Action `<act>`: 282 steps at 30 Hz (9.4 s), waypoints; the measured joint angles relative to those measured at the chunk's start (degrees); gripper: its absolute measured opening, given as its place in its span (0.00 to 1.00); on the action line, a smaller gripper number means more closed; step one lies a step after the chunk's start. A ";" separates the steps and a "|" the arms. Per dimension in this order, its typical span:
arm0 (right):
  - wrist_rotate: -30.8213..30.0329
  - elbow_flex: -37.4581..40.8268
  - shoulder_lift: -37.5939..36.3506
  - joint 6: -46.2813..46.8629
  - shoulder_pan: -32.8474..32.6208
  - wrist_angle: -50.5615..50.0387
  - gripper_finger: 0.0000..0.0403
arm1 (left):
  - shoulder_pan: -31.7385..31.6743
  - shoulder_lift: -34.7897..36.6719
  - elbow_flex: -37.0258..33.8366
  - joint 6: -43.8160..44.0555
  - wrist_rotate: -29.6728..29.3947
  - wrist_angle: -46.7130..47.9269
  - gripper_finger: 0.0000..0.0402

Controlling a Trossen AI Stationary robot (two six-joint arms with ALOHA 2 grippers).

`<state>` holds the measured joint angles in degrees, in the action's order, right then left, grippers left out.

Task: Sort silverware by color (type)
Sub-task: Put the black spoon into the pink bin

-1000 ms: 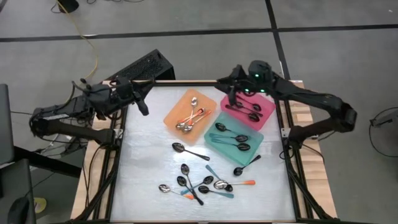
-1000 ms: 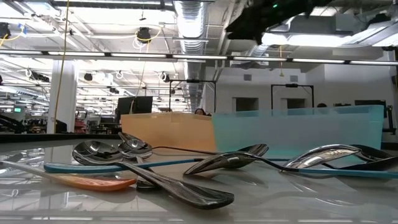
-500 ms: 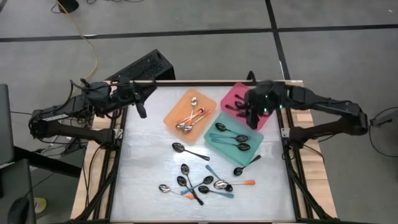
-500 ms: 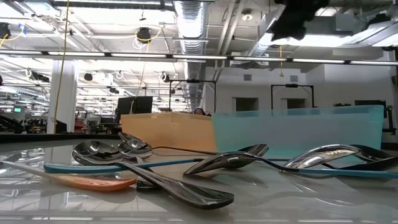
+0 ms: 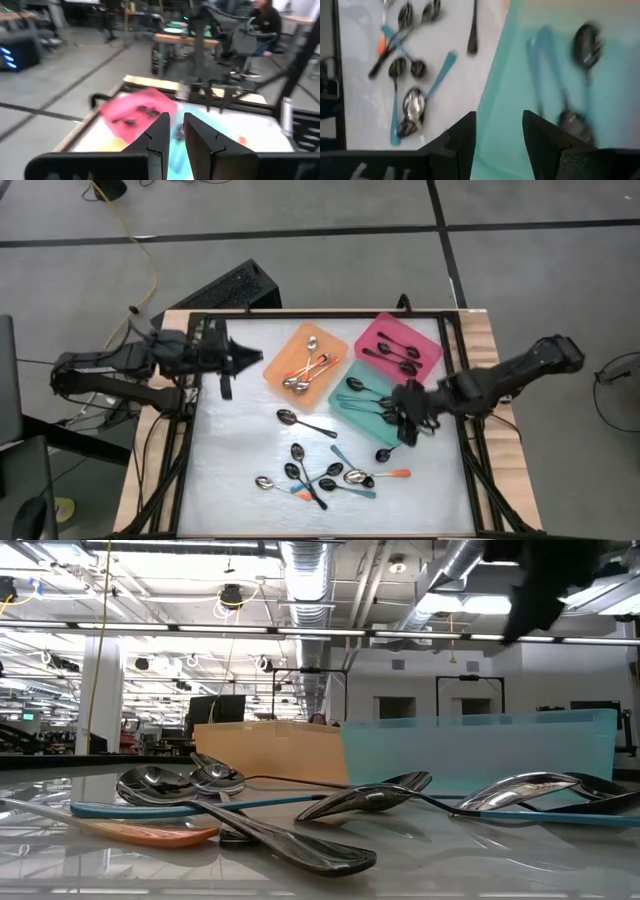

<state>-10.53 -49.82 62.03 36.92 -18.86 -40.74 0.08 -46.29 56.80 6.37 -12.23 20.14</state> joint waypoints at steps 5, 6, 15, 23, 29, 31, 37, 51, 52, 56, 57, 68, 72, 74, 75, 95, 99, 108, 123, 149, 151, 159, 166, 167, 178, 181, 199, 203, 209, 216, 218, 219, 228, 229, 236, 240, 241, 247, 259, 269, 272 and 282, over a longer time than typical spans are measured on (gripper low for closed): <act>-1.74 2.05 3.26 9.79 -10.47 3.56 0.42 | 4.51 0.64 -5.71 7.24 -0.02 -0.29 0.10; -1.82 2.10 4.43 11.07 -12.36 3.27 0.42 | 5.38 0.77 -6.64 8.48 -0.02 -0.03 0.10; -1.43 2.02 17.80 17.89 -23.79 8.54 0.42 | 11.82 0.53 -11.33 14.97 -4.03 0.46 0.10; -1.33 -0.14 28.36 20.25 -28.35 10.09 0.42 | 14.14 0.58 -14.21 18.89 -9.64 3.37 0.10; -1.40 -1.12 32.75 21.60 -29.66 10.30 0.42 | 14.85 0.55 -17.85 23.78 -9.46 3.11 0.10; -1.46 -1.14 32.79 22.02 -29.63 10.26 0.42 | 15.15 0.53 -18.62 25.11 -9.34 3.21 0.10; -2.46 -0.92 32.01 21.58 -29.14 9.53 0.42 | 15.76 0.15 -18.86 26.26 -9.26 2.80 0.10; -4.37 -0.90 27.31 18.73 -28.02 7.49 0.42 | 15.75 0.16 -18.86 26.04 -10.81 3.88 0.10; -4.74 -0.90 26.72 18.63 -27.98 7.04 0.42 | 15.75 0.16 -18.86 26.04 -10.54 3.70 0.10; -6.42 -0.90 24.66 16.87 -27.73 3.62 0.42 | 15.75 0.16 -18.86 25.43 -9.20 2.34 0.10; -6.62 -0.90 24.19 16.37 -27.45 2.46 0.42 | 15.75 0.16 -18.86 25.16 -9.20 2.34 0.10; -7.88 0.80 22.11 12.97 -25.72 -11.70 0.42 | 15.73 0.16 -18.86 24.73 -12.73 3.54 0.10; -8.08 4.01 22.11 13.86 -25.72 -10.68 0.42 | 15.73 0.16 -18.86 24.49 -12.78 3.59 0.10; -8.15 5.71 22.11 13.08 -25.66 -9.17 0.42 | 15.73 0.16 -18.86 24.44 -13.18 3.59 0.10; -8.18 6.52 22.11 12.71 -25.56 -8.46 0.42 | 15.73 0.16 -18.86 24.44 -13.36 3.59 0.10; -12.35 10.50 16.88 20.73 -24.21 -8.09 0.03 | 15.73 0.16 -18.86 24.76 -17.61 3.57 0.10; -14.74 11.95 17.64 21.59 -23.02 -7.66 0.01 | 15.73 0.16 -18.86 24.75 -18.61 3.57 0.10; -15.28 16.75 17.84 21.73 -22.33 2.63 0.01 | 15.73 0.16 -18.86 24.78 -20.84 3.57 0.10; -8.91 14.92 17.87 26.10 -27.44 6.30 0.01 | 15.69 0.16 -18.86 24.78 -21.95 3.59 0.10; -9.30 8.79 17.89 22.87 -28.07 5.98 0.35 | 15.67 0.15 -18.86 24.88 -25.99 4.90 0.10; -9.13 8.79 17.89 20.38 -26.67 6.00 0.44 | 15.67 0.16 -18.86 24.88 -25.98 4.90 0.10; -6.96 8.81 17.90 10.61 -22.49 6.13 0.59 | 15.67 0.16 -18.86 24.89 -25.75 4.90 0.10; -4.19 10.45 17.91 9.12 -22.79 6.74 0.55 | 15.67 0.16 -18.86 24.57 -25.73 4.92 0.10; -3.84 10.99 17.91 9.12 -22.77 6.75 0.55 | 15.67 0.15 -18.86 24.53 -25.73 4.92 0.10; -1.28 14.88 17.93 9.08 -22.68 11.18 0.54 | 15.67 0.16 -18.86 22.82 -27.49 5.81 0.10; -1.28 14.91 18.06 8.86 -22.72 11.22 0.54 | 15.64 0.16 -18.86 22.78 -28.59 6.68 0.10; -1.02 14.60 22.35 9.17 -22.62 11.77 0.28 | 15.64 0.14 -18.86 23.33 -28.72 7.44 0.10; -0.51 14.67 22.39 9.21 -22.60 12.26 0.16 | 15.64 0.14 -18.86 23.39 -28.74 7.44 0.10; -0.13 14.27 22.39 9.07 -22.62 12.09 0.05 | 15.64 0.14 -18.86 23.41 -29.09 7.44 0.10; 0.57 11.72 22.74 8.21 -22.60 9.81 0.01 | 15.64 0.14 -18.86 23.42 -29.14 7.45 0.10; 0.62 10.76 22.83 8.12 -22.64 8.77 0.01 | 15.62 0.14 -18.86 23.41 -29.14 7.46 0.10; 0.60 10.30 22.87 8.10 -22.70 8.22 0.01 | 15.62 0.14 -18.86 23.42 -29.14 7.46 0.10; 1.13 5.75 22.46 6.69 -23.23 6.36 0.01 | 15.62 0.14 -18.86 23.44 -29.16 7.52 0.10; 0.83 5.24 22.46 6.36 -23.19 6.30 0.01 | 15.62 0.14 -18.86 23.41 -29.14 7.54 0.10; -2.95 2.16 17.71 4.47 -22.81 4.96 0.01 | 15.62 0.14 -18.86 23.43 -29.14 7.50 0.10; -6.21 1.13 10.87 3.08 -21.04 3.59 0.01 | 15.62 0.14 -18.86 23.42 -29.02 7.44 0.10; -7.51 1.00 8.90 3.09 -20.31 2.46 0.01 | 15.62 0.14 -18.86 23.43 -29.01 7.44 0.10; -18.83 0.87 -3.36 3.02 -11.53 -6.43 0.01 | 15.62 0.16 -18.86 23.65 -29.00 7.40 0.10; -22.20 2.11 -9.62 -22.24 22.40 -11.83 0.01 | 15.62 0.16 -18.86 24.16 -29.11 7.55 0.10; -11.99 11.91 -9.24 -41.81 38.74 1.23 0.01 | 15.62 0.14 -18.84 24.22 -29.15 7.92 0.10; -6.98 15.59 -9.21 -46.54 42.88 7.27 0.01 | 15.62 0.16 -18.84 24.18 -29.14 7.89 0.10; 1.11 18.88 -3.36 -52.80 54.99 15.58 0.01 | 15.62 0.15 -18.84 23.48 -28.85 7.88 0.10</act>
<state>-9.42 -30.94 58.67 -15.88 36.14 -25.15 15.70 -46.14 37.95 29.85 -41.08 28.02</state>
